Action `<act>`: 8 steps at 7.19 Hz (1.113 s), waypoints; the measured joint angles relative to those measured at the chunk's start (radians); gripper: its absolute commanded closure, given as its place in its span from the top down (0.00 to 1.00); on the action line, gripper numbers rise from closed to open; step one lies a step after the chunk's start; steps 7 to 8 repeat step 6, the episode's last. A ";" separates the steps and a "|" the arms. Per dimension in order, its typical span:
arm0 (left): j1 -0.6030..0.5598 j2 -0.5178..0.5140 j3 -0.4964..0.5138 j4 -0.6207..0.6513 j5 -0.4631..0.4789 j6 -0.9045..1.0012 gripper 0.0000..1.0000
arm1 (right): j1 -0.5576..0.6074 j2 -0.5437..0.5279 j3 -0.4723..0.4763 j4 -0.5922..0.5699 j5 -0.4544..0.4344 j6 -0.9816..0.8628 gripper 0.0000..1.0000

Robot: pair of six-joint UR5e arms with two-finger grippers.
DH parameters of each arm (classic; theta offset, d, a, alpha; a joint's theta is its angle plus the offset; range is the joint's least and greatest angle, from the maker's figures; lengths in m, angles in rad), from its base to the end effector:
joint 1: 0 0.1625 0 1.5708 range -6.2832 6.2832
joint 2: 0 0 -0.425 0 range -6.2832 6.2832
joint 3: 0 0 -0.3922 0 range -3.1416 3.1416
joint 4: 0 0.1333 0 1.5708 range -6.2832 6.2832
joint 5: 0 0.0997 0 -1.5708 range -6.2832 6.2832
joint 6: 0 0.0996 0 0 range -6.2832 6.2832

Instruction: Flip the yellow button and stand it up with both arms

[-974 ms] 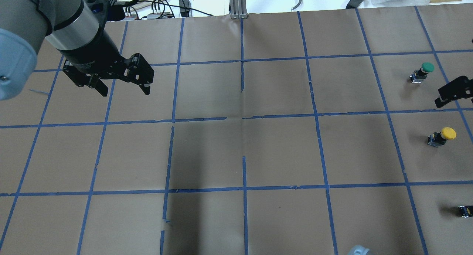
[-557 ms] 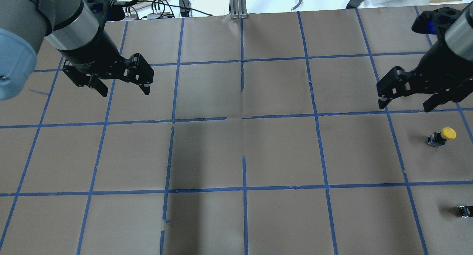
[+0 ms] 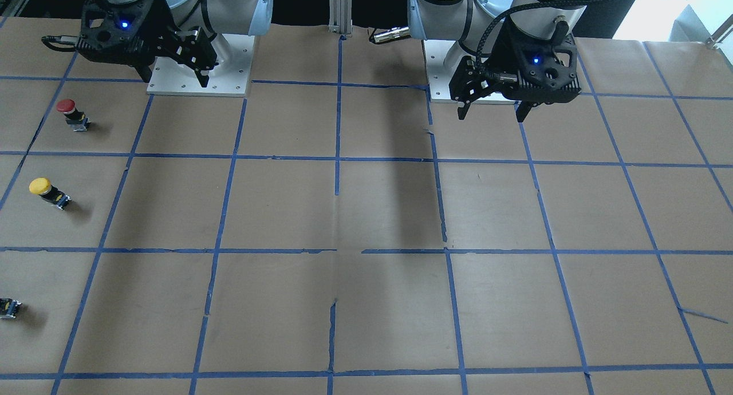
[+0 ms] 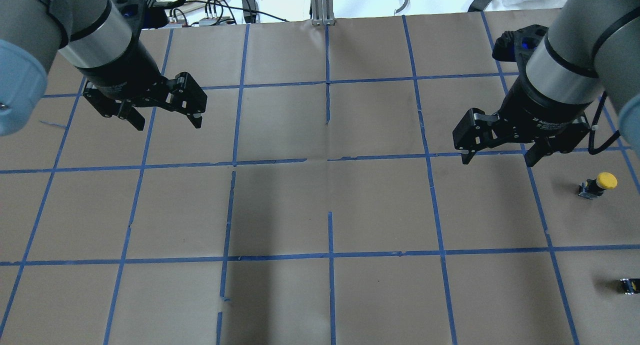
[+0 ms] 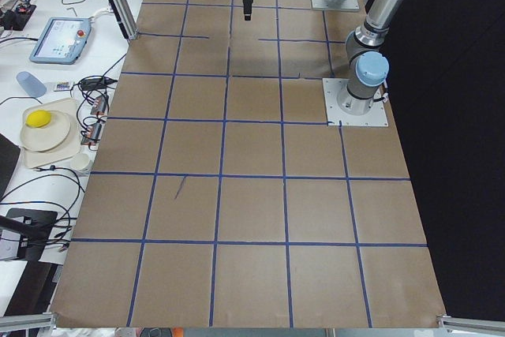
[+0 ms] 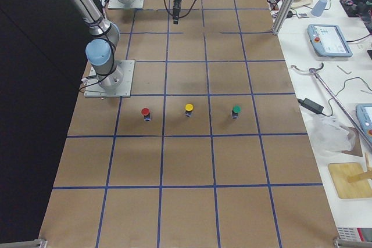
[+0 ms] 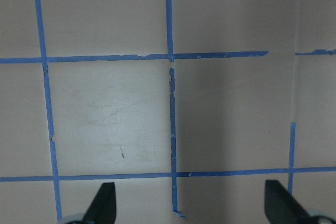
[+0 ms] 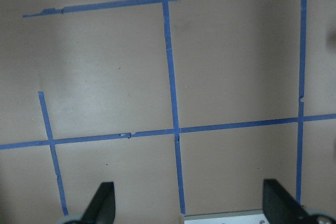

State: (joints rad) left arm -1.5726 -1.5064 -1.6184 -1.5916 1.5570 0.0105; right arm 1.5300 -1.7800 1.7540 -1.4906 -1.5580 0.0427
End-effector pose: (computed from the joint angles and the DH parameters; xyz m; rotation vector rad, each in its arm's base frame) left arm -0.1355 -0.4639 0.4932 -0.0192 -3.1277 -0.0062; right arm 0.1182 -0.4031 0.4836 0.1311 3.1250 0.0848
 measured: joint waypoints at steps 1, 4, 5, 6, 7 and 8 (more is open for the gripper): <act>0.000 0.000 0.000 0.000 0.000 0.000 1.00 | 0.003 0.015 -0.033 0.000 0.001 0.000 1.00; 0.000 0.000 0.000 -0.002 0.000 0.001 1.00 | 0.003 0.044 -0.074 0.000 0.000 0.001 1.00; 0.000 0.000 0.000 -0.002 0.000 0.002 1.00 | 0.003 0.045 -0.074 -0.001 0.001 0.002 1.00; 0.000 0.000 0.000 -0.002 0.000 0.002 1.00 | 0.003 0.045 -0.073 -0.002 0.000 0.002 1.00; 0.000 0.000 0.000 -0.002 0.000 0.002 1.00 | 0.003 0.045 -0.073 -0.002 0.000 0.002 1.00; 0.000 0.000 0.000 -0.002 0.000 0.002 1.00 | 0.003 0.045 -0.073 -0.002 0.000 0.002 1.00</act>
